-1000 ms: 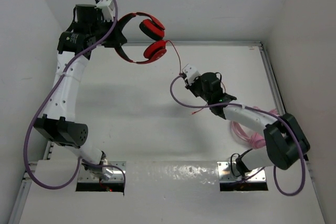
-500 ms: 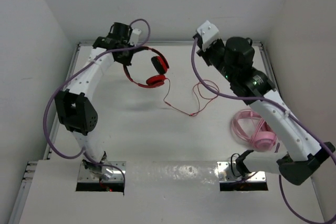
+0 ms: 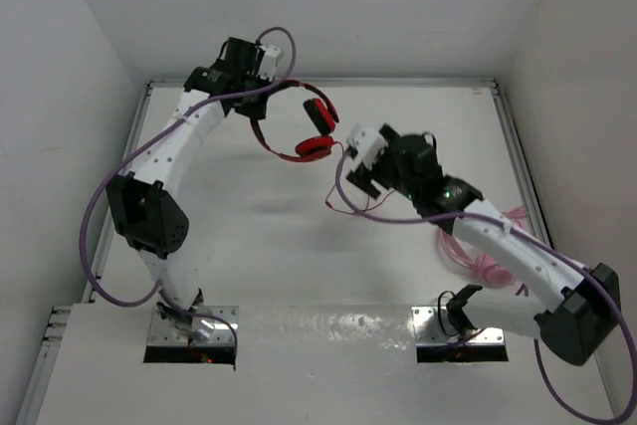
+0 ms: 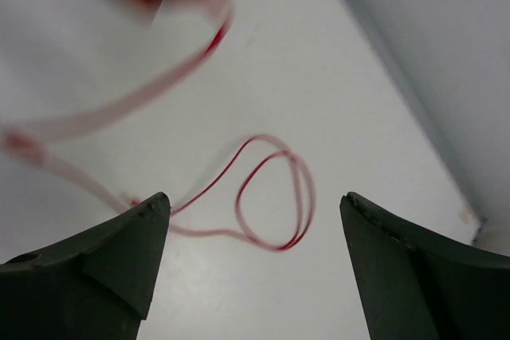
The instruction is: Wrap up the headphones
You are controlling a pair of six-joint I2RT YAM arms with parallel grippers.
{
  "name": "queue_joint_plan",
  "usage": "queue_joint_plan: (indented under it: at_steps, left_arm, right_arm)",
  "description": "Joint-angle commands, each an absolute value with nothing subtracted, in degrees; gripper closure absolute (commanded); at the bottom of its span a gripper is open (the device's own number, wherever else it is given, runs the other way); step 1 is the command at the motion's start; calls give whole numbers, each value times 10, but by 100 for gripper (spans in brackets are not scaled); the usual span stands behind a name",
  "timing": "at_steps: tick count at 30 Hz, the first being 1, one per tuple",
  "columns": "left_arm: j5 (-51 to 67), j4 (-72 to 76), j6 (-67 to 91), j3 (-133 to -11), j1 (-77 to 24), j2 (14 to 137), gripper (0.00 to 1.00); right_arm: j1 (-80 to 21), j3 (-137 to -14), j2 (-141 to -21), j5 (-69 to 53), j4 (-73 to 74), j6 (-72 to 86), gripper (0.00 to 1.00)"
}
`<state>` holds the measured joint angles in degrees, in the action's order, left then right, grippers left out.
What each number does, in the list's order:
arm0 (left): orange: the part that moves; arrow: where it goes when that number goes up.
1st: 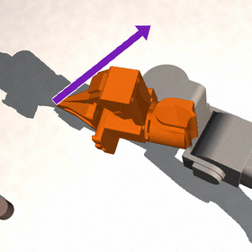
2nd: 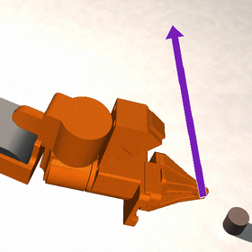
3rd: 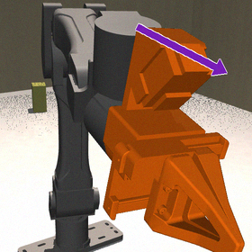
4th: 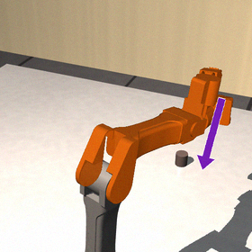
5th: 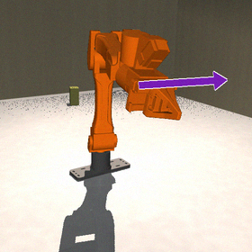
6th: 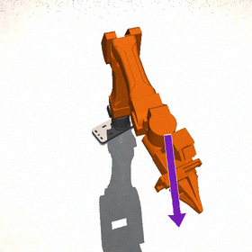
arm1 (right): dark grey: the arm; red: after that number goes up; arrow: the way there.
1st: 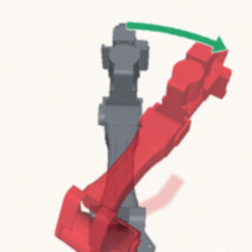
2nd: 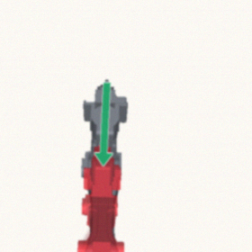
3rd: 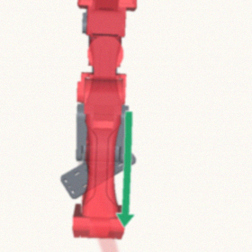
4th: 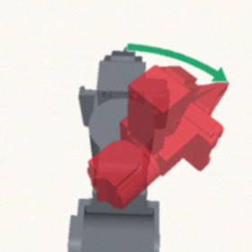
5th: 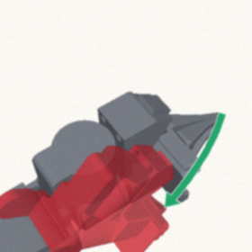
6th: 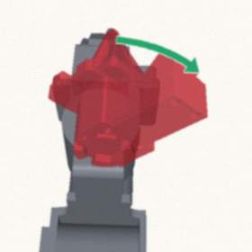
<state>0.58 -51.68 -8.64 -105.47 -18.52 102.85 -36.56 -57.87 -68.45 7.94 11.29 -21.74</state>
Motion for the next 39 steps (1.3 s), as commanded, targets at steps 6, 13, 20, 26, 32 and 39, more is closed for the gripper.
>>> queue_joint_plan:
  at_steps: [6, 13, 20, 26, 32, 39]
  left_arm:
    - [26, -462, 5, -1198, -159, 964, 100]
    - [40, -474, 49, -1328, -147, 986, 100]
    - [58, -472, 69, -1359, -142, 984, 100]
    - [73, -472, 83, -1350, -127, 984, 100]
    - [86, -468, 95, -1346, -113, 994, 100]
    - [112, -463, 120, -1305, -97, 1002, 100]
  right_arm:
    - [-303, -372, -558, -23, -2, -271, 8]
    - [-299, -378, -668, -47, -14, -377, 2]
    - [-265, -399, -770, -84, -204, -323, 1]
    - [-251, -416, -834, -66, -306, -281, 2]
    - [-251, -432, -886, -67, -375, -171, 43]
    - [-257, -403, -859, -115, -500, 76, 100]
